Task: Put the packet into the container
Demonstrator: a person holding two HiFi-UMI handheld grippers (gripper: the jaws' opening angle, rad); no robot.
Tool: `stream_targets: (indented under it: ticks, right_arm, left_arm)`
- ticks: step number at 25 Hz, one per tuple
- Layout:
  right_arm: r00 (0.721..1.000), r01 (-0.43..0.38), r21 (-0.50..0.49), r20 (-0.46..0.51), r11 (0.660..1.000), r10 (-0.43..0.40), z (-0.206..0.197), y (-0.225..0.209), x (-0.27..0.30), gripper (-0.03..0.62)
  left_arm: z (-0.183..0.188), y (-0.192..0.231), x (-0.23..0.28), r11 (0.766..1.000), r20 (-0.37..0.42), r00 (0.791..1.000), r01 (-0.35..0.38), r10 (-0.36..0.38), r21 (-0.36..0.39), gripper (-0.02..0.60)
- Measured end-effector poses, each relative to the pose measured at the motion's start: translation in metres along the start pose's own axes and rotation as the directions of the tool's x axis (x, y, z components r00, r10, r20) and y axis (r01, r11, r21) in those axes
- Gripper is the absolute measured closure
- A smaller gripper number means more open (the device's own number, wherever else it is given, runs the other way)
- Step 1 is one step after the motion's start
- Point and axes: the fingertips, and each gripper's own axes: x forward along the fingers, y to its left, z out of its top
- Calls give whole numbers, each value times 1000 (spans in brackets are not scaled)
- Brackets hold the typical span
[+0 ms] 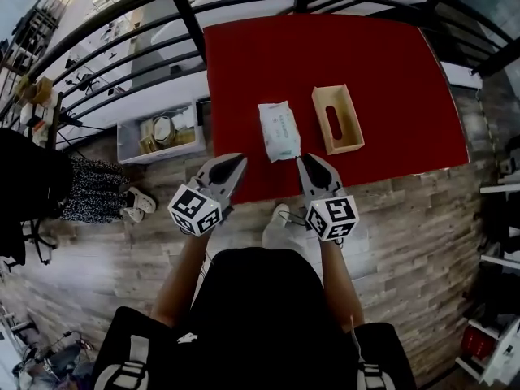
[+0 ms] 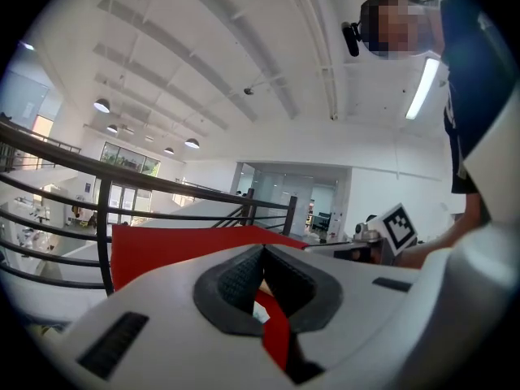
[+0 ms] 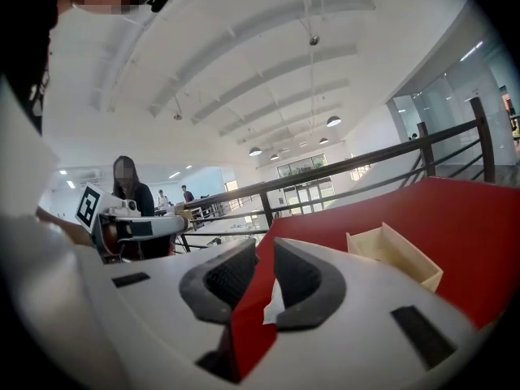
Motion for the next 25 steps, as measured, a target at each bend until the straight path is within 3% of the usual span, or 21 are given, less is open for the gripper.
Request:
stream_targets:
  ticks: [2, 7, 12, 18, 25]
  right_arm:
    - [999, -10, 11, -32, 1000, 10, -6, -13, 19, 457]
    - [989, 37, -3, -146, 999, -37, -35, -32, 54, 321]
    - [955, 132, -28, -264, 991, -135, -73, -42, 91, 165]
    - [871, 229, -41, -437, 972, -224, -139, -54, 131, 78]
    - [786, 289, -91, -545, 953, -291, -169, -71, 170, 42]
  left_arm:
    - [0, 12, 15, 1000, -8, 1000, -11, 11, -6, 572]
    - [-5, 37, 34, 999, -42, 999, -27, 26, -22, 572]
    - [-3, 64, 42, 1000, -69, 998, -17, 15, -24, 572]
    - [-16, 90, 41, 998, -108, 994, 10, -16, -56, 572]
    - [-30, 111, 49, 997, -124, 991, 33, -43, -75, 572]
